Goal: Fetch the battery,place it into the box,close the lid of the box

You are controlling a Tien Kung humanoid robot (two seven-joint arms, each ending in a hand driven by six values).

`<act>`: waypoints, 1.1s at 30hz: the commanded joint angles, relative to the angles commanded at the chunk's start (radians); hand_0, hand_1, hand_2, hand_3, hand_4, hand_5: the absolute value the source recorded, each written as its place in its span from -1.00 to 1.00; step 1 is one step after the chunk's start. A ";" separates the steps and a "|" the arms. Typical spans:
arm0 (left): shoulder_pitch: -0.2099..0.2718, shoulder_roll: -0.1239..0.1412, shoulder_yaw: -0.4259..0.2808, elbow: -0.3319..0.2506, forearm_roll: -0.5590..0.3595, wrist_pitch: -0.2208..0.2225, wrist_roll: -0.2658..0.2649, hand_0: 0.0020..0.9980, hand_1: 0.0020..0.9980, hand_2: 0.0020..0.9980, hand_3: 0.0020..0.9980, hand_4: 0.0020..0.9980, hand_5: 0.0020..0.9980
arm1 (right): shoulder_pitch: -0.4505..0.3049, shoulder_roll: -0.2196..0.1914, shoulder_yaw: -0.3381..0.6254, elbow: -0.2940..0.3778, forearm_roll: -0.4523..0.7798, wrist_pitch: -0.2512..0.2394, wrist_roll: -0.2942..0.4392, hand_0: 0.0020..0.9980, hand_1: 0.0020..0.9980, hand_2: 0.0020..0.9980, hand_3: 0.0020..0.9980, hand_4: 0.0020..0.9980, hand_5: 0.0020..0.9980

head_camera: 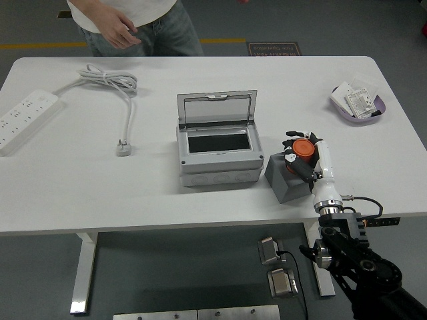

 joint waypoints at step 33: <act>0.002 -0.004 -0.004 0.000 0.003 0.005 0.007 0.32 0.29 0.24 0.29 0.38 -0.48 | 0.020 -0.003 0.064 0.025 -0.032 0.014 -0.005 -0.39 -0.64 -0.33 -0.31 -0.93 -1.00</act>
